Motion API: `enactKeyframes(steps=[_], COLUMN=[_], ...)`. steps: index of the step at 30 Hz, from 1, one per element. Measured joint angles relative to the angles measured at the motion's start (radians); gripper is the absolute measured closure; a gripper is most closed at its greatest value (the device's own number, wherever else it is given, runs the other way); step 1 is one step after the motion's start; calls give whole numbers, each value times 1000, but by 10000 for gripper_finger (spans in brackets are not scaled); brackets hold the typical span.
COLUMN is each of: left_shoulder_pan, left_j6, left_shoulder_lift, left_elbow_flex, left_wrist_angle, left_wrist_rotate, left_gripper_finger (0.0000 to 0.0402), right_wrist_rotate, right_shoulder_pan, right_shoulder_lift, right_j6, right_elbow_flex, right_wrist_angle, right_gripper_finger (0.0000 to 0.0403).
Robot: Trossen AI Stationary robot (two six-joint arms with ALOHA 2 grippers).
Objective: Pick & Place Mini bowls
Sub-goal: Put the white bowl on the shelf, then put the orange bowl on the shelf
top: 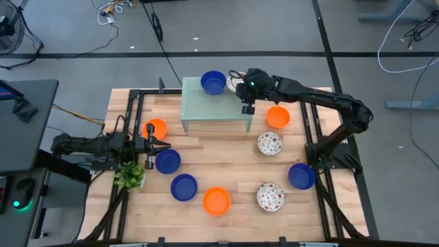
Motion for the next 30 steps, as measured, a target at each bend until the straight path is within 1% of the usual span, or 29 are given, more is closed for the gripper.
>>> enactKeyframes(steps=[6,8,10,13,17,21,27,30], left_shoulder_pan=[0,0,0,0,0,0,0,0], left_j6=[0,0,0,0,0,0,0,-12], left_shoulder_lift=[0,0,0,0,0,0,0,0], left_elbow_flex=[0,0,0,0,0,0,0,0], left_wrist_angle=[0,-1,0,0,-1,0,0,40], left_wrist_rotate=[0,0,0,0,0,0,0,10], left_gripper_finger=[365,365,365,365,365,365,365,365], right_wrist_rotate=[-19,-43,-88,-129,-145,-147,-143,-141], right_shoulder_pan=[139,195,255,351,476,575,651,669], right_shoulder_lift=[-68,-74,-76,-76,-75,-75,-74,-74], right_j6=[153,196,242,305,358,417,501,528], right_elbow_flex=[0,-7,-37,-125,-299,-486,-768,-876], right_wrist_angle=[-45,-47,-33,45,233,492,1017,1217], right_gripper_finger=[246,247,249,254,260,268,280,285])
